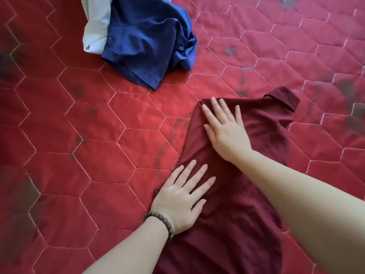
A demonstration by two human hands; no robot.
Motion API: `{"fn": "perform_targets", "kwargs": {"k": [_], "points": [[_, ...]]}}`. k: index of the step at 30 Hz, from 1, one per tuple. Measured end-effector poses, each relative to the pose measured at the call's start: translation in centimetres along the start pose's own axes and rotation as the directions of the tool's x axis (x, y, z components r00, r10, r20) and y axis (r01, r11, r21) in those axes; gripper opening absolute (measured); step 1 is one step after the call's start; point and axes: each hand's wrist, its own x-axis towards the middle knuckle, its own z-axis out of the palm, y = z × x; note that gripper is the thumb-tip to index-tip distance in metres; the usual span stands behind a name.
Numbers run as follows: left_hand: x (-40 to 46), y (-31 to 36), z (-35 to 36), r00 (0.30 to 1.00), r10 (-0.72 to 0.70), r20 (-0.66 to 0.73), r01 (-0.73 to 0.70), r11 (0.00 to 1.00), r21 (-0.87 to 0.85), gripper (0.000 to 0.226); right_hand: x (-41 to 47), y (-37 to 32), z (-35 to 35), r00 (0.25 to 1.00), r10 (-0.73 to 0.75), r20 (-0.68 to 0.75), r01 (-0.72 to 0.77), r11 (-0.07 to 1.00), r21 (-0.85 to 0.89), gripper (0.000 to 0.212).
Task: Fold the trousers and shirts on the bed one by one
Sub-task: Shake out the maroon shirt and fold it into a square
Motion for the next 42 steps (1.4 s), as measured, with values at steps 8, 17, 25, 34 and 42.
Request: {"fn": "perform_targets", "kwargs": {"k": [8, 17, 25, 34, 42], "points": [[-0.1, 0.0, 0.3, 1.000, 0.011, -0.014, -0.010, 0.999, 0.034, 0.058, -4.1, 1.7, -2.1, 0.954, 0.300, -0.007, -0.282, 0.905, 0.318, 0.026], [-0.1, 0.1, 0.0, 1.000, -0.004, 0.003, 0.003, 1.000, 0.030, 0.068, -6.9, 2.1, -1.7, 0.923, 0.385, -0.012, -0.372, 0.899, 0.230, 0.029], [-0.4, -0.1, 0.3, 0.987, 0.132, -0.092, -0.129, 0.991, 0.044, 0.043, -8.2, 1.1, -1.6, 0.887, 0.459, 0.053, -0.462, 0.884, 0.073, 0.028], [-1.7, 2.2, -1.5, 0.977, 0.031, 0.212, -0.056, 0.992, 0.113, 0.074, -11.7, -4.0, 0.3, 0.999, 0.036, -0.003, -0.035, 0.986, 0.164, 0.044], [-3.7, 3.0, -2.1, 0.959, -0.032, 0.282, -0.026, 0.979, 0.200, 0.081, -16.6, -2.0, 0.8, 0.902, 0.430, -0.023, -0.431, 0.902, -0.036, 0.063]]}}
